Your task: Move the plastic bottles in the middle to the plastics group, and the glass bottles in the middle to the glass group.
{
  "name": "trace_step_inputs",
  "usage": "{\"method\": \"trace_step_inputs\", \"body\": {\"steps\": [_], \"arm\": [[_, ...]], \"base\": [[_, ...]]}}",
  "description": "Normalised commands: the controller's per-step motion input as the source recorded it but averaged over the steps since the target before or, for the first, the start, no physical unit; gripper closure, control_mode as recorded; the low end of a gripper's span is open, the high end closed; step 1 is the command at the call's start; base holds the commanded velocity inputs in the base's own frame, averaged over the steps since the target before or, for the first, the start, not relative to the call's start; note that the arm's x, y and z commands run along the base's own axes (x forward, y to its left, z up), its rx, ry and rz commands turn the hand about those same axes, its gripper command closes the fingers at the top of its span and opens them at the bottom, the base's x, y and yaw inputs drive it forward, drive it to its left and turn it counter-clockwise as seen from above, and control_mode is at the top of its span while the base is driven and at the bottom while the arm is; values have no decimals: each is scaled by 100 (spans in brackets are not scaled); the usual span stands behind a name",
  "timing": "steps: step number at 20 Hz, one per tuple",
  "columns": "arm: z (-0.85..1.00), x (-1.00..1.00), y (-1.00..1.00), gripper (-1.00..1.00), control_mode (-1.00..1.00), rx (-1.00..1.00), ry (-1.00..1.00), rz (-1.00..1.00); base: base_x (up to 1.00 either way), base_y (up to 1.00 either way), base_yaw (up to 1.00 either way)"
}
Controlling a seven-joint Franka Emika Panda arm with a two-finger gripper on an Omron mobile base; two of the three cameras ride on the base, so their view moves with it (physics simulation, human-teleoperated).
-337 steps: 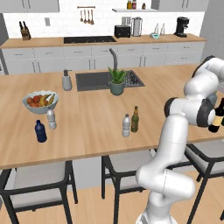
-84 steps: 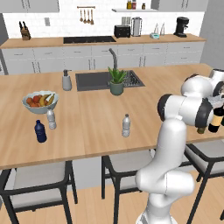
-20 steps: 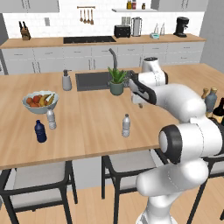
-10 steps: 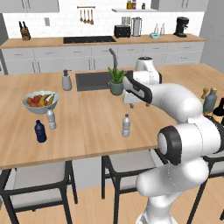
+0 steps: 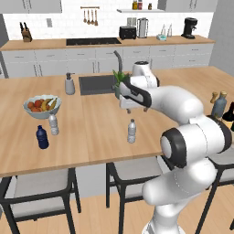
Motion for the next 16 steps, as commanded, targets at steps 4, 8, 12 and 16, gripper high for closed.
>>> {"method": "trace_step_inputs", "body": {"steps": [4,8,12,16], "arm": [[-9,1,5,-100,-100,0,0,1],[-29,0,9,-100,-100,0,0,0],[-44,1,14,-100,-100,0,0,1],[-24,6,5,-100,-100,0,0,0]], "base": [[0,0,0],[0,0,0],[0,0,0],[0,0,0]]}}
